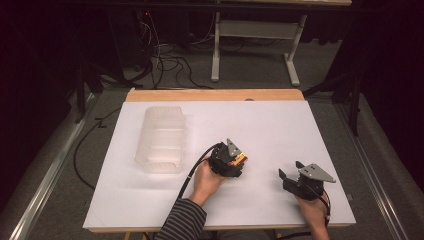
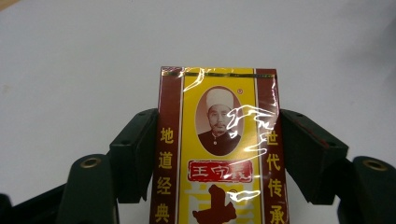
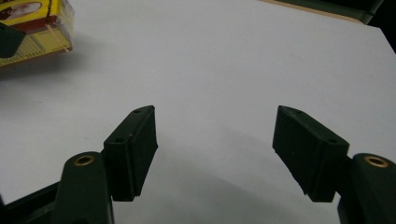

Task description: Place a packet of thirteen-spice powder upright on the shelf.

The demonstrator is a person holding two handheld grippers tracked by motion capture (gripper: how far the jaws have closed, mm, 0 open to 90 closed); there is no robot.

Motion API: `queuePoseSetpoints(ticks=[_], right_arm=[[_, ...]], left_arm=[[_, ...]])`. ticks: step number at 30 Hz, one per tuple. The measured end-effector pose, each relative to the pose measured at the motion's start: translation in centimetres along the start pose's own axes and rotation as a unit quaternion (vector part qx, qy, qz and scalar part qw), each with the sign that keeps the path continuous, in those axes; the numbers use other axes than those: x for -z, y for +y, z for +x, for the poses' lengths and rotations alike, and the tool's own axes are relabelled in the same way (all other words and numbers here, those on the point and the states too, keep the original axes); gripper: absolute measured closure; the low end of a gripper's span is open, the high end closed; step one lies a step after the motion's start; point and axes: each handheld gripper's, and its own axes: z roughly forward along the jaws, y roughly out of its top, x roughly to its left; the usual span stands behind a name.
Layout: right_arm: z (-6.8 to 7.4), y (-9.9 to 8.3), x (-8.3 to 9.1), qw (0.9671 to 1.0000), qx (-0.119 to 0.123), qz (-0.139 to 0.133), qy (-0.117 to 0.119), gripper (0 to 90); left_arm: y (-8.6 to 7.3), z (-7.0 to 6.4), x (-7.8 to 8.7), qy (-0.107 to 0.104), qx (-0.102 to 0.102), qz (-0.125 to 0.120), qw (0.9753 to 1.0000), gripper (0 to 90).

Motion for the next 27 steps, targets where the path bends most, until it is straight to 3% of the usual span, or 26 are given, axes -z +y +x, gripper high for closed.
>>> queuePoseSetpoints(ticks=[17,27], right_arm=[[0.0,0.0,0.0,1.0,0.002,-0.003,-0.002,31.0],[-0.1,0.0,0.0,1.0,-0.002,0.0,0.0,31.0]], left_arm=[[-0.3,1.1,3.3,0.015,0.029,-0.044,0.9985,32.8],[-0.4,1.7,4.6,0.007,0.042,-0.06,0.9973,32.8]])
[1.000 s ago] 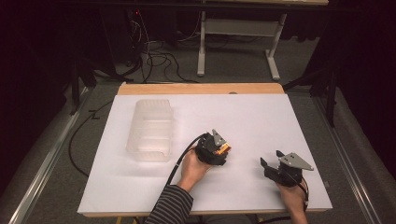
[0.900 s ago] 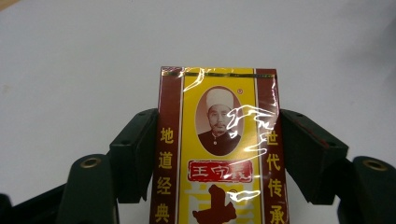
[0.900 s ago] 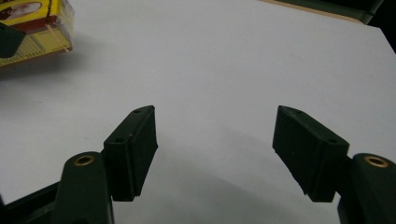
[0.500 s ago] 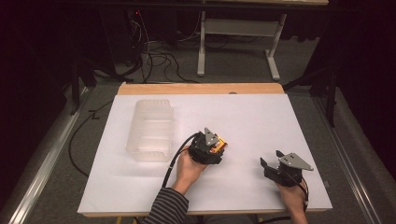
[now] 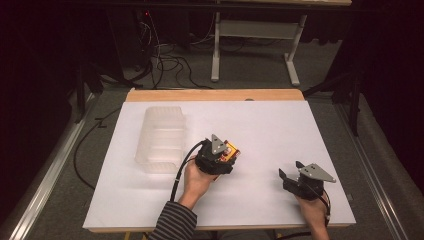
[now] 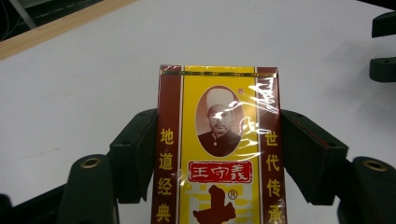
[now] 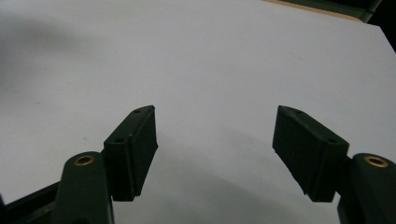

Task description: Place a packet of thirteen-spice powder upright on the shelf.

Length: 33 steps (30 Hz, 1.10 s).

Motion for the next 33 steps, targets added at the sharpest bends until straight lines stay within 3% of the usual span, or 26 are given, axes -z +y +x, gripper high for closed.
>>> queuePoseSetpoints(ticks=[12,33], right_arm=[[0.0,0.0,0.1,1.0,0.005,-0.004,0.001,30.9],[0.0,0.0,0.1,1.0,0.002,-0.002,0.0,30.9]], left_arm=[[0.0,0.3,1.1,0.009,0.005,-0.006,0.9999,32.7],[-0.2,1.6,3.4,0.031,0.031,-0.04,0.9982,32.7]])
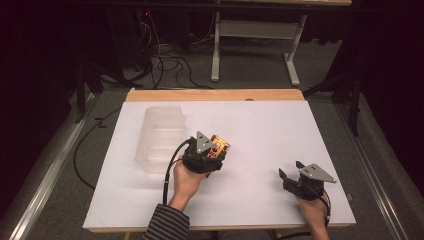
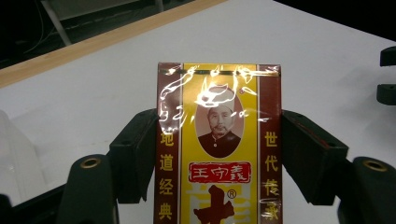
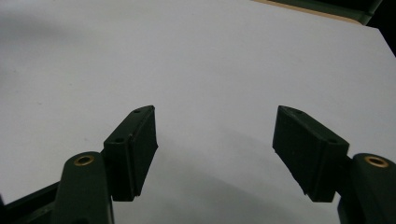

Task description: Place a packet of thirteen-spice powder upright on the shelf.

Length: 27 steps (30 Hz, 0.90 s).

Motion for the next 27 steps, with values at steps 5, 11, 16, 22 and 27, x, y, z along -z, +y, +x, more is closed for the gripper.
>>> queuePoseSetpoints(ticks=[5,11,16,22,27], right_arm=[[0.0,0.0,0.0,1.0,0.003,0.0,0.0,30.9],[0.0,0.0,0.0,1.0,-0.001,-0.001,0.0,30.9],[0.0,0.0,0.0,1.0,0.002,0.0,-0.001,30.9],[0.0,0.0,0.0,1.0,0.001,-0.001,-0.001,30.9],[0.0,0.0,0.0,1.0,0.001,0.001,-0.002,30.9]], left_arm=[[-0.2,0.5,0.5,0.007,0.004,-0.002,1.0,32.7],[-0.3,1.0,1.0,0.012,0.011,-0.005,0.9999,32.7],[-0.3,1.7,1.6,0.019,0.018,-0.012,0.9996,32.7],[-0.3,2.0,1.8,0.027,0.019,-0.015,0.9993,32.7],[0.0,2.3,2.2,0.035,0.019,-0.021,0.999,32.7]])
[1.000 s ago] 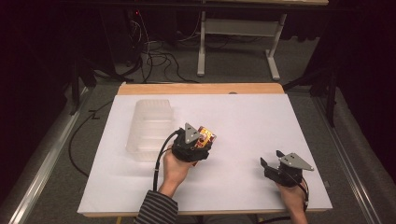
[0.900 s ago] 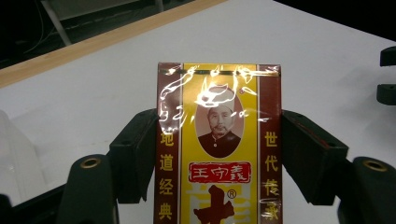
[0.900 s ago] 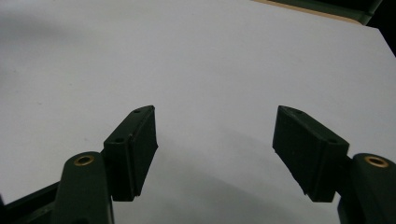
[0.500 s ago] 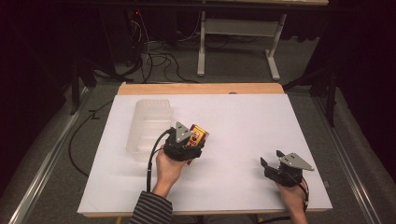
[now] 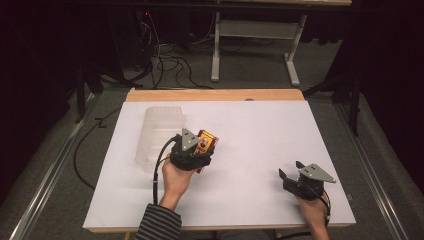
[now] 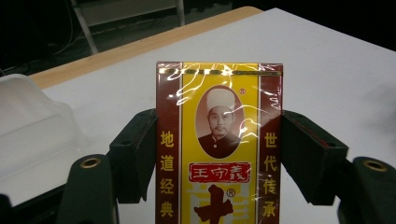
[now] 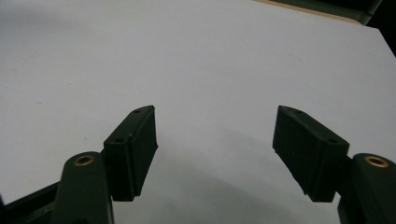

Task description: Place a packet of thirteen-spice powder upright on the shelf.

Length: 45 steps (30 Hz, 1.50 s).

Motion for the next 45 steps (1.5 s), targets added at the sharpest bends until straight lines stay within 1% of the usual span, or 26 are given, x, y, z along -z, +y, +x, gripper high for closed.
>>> queuePoseSetpoints(ticks=[6,7,11,12,14,19,26,32,45], right_arm=[[0.0,0.0,0.0,1.0,0.0,-0.001,0.001,30.8],[0.0,0.0,0.0,1.0,-0.002,-0.001,0.002,30.8],[0.0,0.0,0.0,1.0,0.002,0.0,0.001,30.8],[0.0,0.0,0.0,1.0,0.001,-0.001,0.002,30.8],[0.0,0.0,0.0,1.0,0.001,0.0,0.003,30.8],[0.0,0.0,0.0,1.0,-0.001,0.0,0.002,30.8],[0.0,0.0,0.0,1.0,0.0,0.001,0.001,30.8],[0.0,0.0,0.0,1.0,0.001,0.0,0.001,30.8],[0.0,0.0,0.0,1.0,0.0,0.002,0.001,30.8]], left_arm=[[0.4,0.7,0.4,0.009,0.002,-0.004,1.0,32.7],[0.4,0.9,0.5,0.011,0.005,-0.006,0.9999,32.7],[0.4,1.4,0.6,0.018,0.011,-0.009,0.9997,32.7],[0.4,1.7,0.7,0.021,0.016,-0.012,0.9996,32.7],[0.3,2.0,0.8,0.027,0.021,-0.015,0.9993,32.7],[0.2,2.6,0.8,0.044,0.019,-0.014,0.9988,32.7],[0.0,3.4,1.0,0.065,0.023,-0.016,0.9975,32.6],[-0.2,3.8,1.2,0.077,0.021,-0.014,0.9967,32.6],[-0.9,5.2,2.3,0.1,0.033,-0.018,0.9943,32.6]])
